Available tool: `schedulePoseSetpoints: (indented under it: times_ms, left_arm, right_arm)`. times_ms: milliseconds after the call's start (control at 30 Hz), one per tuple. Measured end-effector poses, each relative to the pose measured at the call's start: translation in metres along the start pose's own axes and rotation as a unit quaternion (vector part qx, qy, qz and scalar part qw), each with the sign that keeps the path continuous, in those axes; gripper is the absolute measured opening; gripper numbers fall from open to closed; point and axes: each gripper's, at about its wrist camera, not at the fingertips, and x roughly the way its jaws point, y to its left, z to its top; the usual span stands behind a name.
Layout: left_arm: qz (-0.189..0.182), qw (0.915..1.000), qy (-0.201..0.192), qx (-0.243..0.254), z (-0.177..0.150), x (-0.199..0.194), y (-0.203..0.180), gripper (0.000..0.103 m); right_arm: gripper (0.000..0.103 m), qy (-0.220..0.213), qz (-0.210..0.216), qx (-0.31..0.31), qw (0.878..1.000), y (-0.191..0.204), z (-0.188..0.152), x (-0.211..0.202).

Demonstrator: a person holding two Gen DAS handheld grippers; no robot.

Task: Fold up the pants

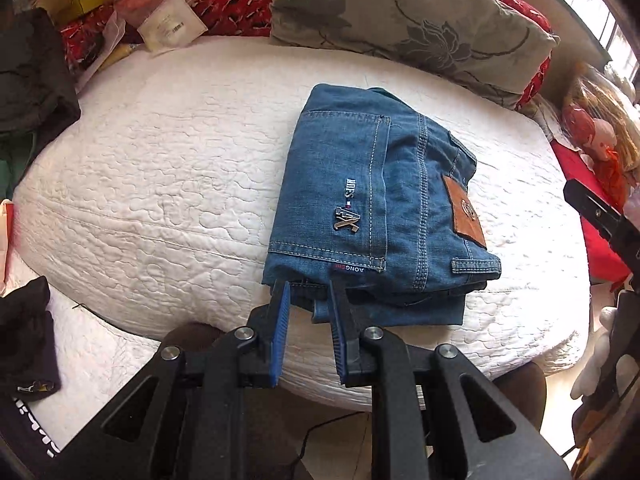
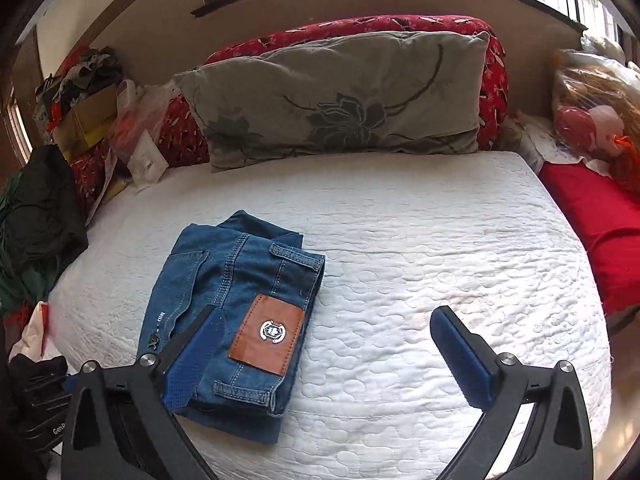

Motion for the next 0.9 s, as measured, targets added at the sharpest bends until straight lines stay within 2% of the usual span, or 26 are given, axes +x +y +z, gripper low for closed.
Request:
schedulePoseSetpoints:
  times_ms: [167,300,367,433,567,700,900]
  left_arm:
    - [0.007,0.9997,-0.021,0.012,-0.006,-0.010,-0.008,0.017]
    - [0.017,0.9989,-0.036,0.023,-0.013,-0.018,-0.012,0.017]
    - [0.017,0.9988,-0.038,0.027,-0.015,-0.021,-0.012,0.017]
    - [0.019,0.9985,-0.042,0.029,-0.016,-0.023,-0.013,0.017]
    - [0.020,0.9982,-0.048,0.031,-0.018,-0.026,-0.014,0.017]
    - [0.024,0.9978,-0.053,0.033,-0.019,-0.029,-0.014,0.017]
    - [0.025,0.9979,-0.051,0.031,-0.019,-0.029,-0.014,0.017]
  right_arm:
    - [0.103,-0.067,-0.055,-0.025,0.996,0.004,-0.021,-0.048]
    - [0.103,-0.115,-0.116,-0.056,0.985,0.012,-0.028,-0.073]
    - [0.103,-0.111,-0.172,-0.072,0.976,0.016,-0.028,-0.073]
    - [0.103,-0.084,-0.217,-0.084,0.969,0.017,-0.028,-0.064]
    - [0.103,-0.045,-0.192,-0.077,0.977,0.010,-0.035,-0.054]
    - [0.103,-0.037,-0.155,-0.060,0.985,0.006,-0.039,-0.056]
    - [0.103,-0.011,-0.074,-0.021,0.997,0.003,-0.037,-0.052]
